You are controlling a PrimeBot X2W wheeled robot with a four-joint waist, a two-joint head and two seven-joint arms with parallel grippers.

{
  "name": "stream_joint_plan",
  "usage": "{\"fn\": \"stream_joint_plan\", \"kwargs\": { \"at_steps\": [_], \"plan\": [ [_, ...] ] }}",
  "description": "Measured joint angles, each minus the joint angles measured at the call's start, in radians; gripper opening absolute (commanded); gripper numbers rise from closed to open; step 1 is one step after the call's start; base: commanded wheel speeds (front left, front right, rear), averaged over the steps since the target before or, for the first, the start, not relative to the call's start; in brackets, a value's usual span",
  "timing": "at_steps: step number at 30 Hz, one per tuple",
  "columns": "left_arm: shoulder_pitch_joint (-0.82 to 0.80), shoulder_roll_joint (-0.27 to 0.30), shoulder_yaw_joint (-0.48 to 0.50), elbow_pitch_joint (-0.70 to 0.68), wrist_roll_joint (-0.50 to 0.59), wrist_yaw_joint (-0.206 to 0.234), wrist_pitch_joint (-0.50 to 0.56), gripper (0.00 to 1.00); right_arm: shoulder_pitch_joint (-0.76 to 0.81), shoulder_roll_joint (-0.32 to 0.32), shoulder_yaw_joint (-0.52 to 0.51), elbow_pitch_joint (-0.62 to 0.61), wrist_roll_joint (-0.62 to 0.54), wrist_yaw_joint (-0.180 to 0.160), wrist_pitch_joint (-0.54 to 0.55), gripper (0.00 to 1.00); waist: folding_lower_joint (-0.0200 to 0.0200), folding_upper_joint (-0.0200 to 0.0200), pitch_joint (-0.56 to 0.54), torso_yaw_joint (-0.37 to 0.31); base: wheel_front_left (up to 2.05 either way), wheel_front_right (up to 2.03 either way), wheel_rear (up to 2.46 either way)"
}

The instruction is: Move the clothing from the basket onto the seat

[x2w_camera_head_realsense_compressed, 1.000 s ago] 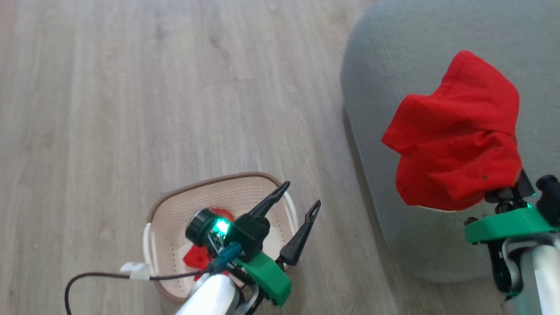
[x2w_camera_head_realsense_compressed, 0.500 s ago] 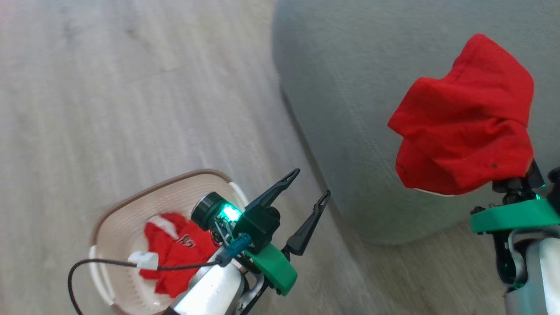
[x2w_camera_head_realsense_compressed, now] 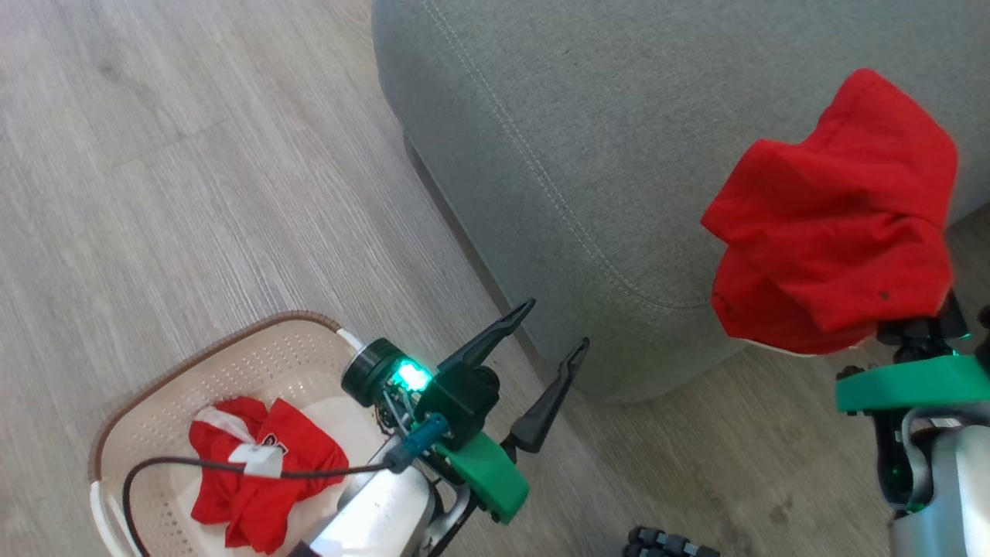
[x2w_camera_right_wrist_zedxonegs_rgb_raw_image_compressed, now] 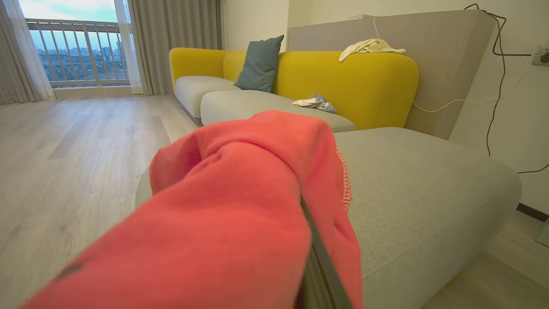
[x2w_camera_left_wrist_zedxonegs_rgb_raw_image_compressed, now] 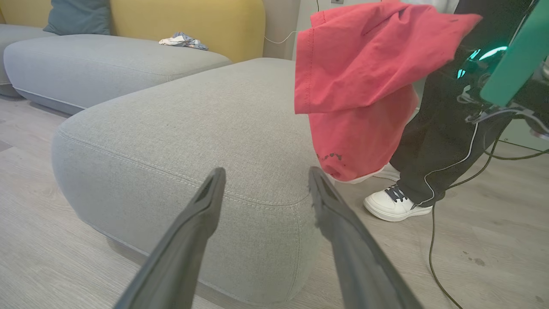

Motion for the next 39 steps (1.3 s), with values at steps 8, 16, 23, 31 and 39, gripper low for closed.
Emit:
{"fn": "stream_joint_plan", "kwargs": {
  "at_steps": [8, 16, 23, 31, 39],
  "plan": [
    [-0.019, 0.001, -0.018, 0.001, 0.008, -0.002, 0.0, 1.0, -0.002, 0.005, -0.024, -0.01, -0.012, 0.0, 0.0, 0.0, -0.0001, 0.0, 0.01, 0.025, 0.0, 0.0, 0.0],
    [-0.041, 0.001, -0.032, 0.01, 0.031, -0.011, 0.0, 1.0, -0.095, -0.033, -0.094, -0.022, 0.007, 0.0, 0.0, 0.0, -0.0001, 0.0, 0.061, 0.056, 0.0, 0.0, 0.0],
    [-0.135, 0.001, -0.041, 0.023, 0.085, -0.027, 0.0, 1.0, -0.273, -0.112, -0.19, 0.031, 0.082, 0.0, 0.0, 0.0, 0.0, 0.0, 0.168, 0.081, 0.0, 0.0, 0.0],
    [-0.194, 0.009, -0.057, 0.05, 0.124, -0.045, 0.0, 1.0, -0.462, -0.212, -0.224, 0.221, 0.181, 0.0, 0.0, 0.0, 0.0001, 0.0, 0.3, 0.108, 0.0, 0.0, 0.0],
    [-0.249, 0.025, -0.06, 0.052, 0.144, -0.054, 0.0, 1.0, -0.654, -0.313, -0.233, 0.411, 0.246, 0.0, 0.0, 0.0, 0.0001, -0.0001, 0.409, 0.133, 0.0, 0.0, 0.0]
  ]
}}
